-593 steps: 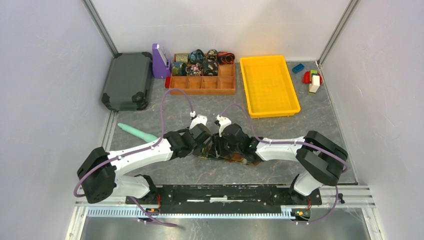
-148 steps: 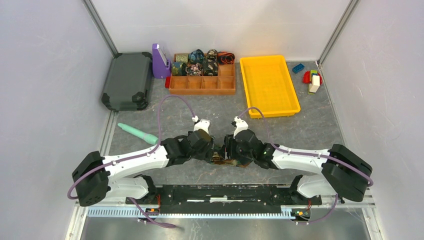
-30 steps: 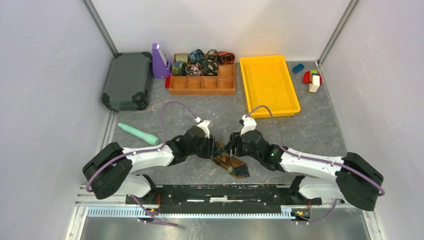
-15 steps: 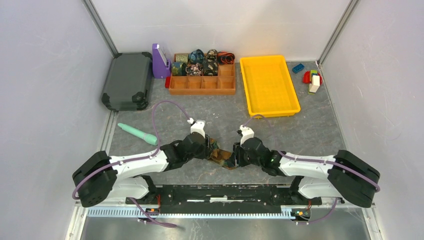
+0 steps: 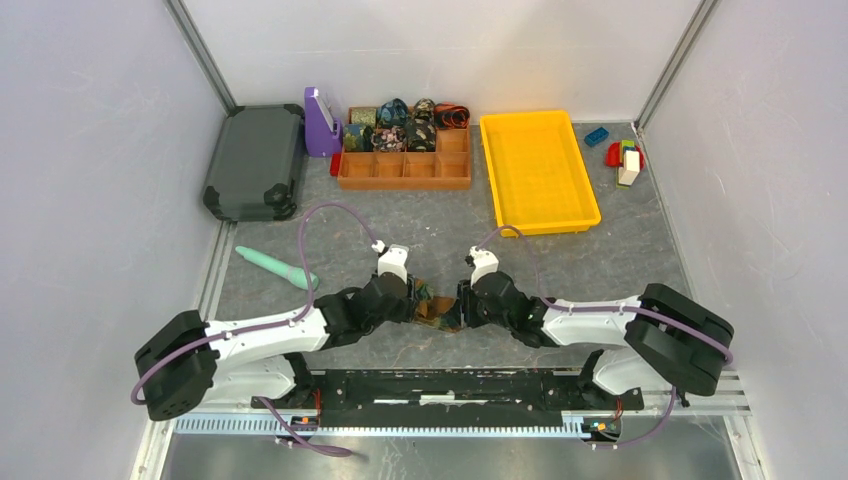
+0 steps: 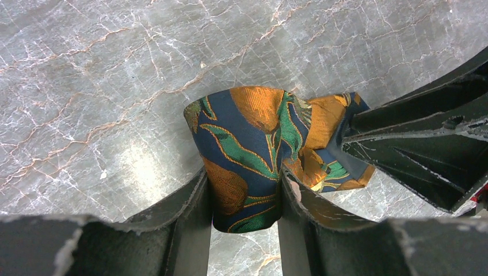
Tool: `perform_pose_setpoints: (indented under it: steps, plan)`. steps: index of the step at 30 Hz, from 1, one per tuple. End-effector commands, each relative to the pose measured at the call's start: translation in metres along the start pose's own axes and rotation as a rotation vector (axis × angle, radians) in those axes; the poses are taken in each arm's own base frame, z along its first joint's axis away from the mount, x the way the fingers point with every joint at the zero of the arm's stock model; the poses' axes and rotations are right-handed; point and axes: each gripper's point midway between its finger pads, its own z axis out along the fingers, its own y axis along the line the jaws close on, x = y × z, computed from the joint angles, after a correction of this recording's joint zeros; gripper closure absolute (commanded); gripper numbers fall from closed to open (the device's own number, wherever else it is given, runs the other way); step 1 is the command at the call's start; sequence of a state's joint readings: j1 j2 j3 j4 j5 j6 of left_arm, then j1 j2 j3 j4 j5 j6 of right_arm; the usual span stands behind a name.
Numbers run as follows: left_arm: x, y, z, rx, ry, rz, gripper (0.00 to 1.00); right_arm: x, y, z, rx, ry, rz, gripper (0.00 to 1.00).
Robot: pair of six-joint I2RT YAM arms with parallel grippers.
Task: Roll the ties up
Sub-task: Roll the tie at the center of the board.
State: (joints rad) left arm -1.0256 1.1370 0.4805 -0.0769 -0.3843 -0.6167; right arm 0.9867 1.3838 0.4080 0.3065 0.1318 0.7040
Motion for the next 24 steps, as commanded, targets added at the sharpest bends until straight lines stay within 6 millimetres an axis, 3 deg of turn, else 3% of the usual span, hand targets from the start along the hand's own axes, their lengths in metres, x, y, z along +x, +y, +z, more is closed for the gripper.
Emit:
perform_pose_setpoints:
  steps: [1,11,18,24]
  plan:
    - [-0.006,0.005,-0.004,-0.010,-0.035,0.054,0.62,0.013,-0.029,0.001,0.128,0.049,-0.058,0.63]
    - [-0.007,0.015,-0.010,-0.081,-0.048,0.101,0.63,0.005,-0.029,-0.002,0.138,0.037,-0.070,0.63]
    - [-0.007,0.025,-0.010,-0.210,-0.044,0.167,0.63,-0.018,-0.024,-0.011,0.129,-0.004,-0.068,0.62]
    - [-0.008,0.026,-0.011,-0.283,-0.058,0.194,0.64,-0.041,-0.031,-0.026,0.156,-0.062,-0.053,0.61]
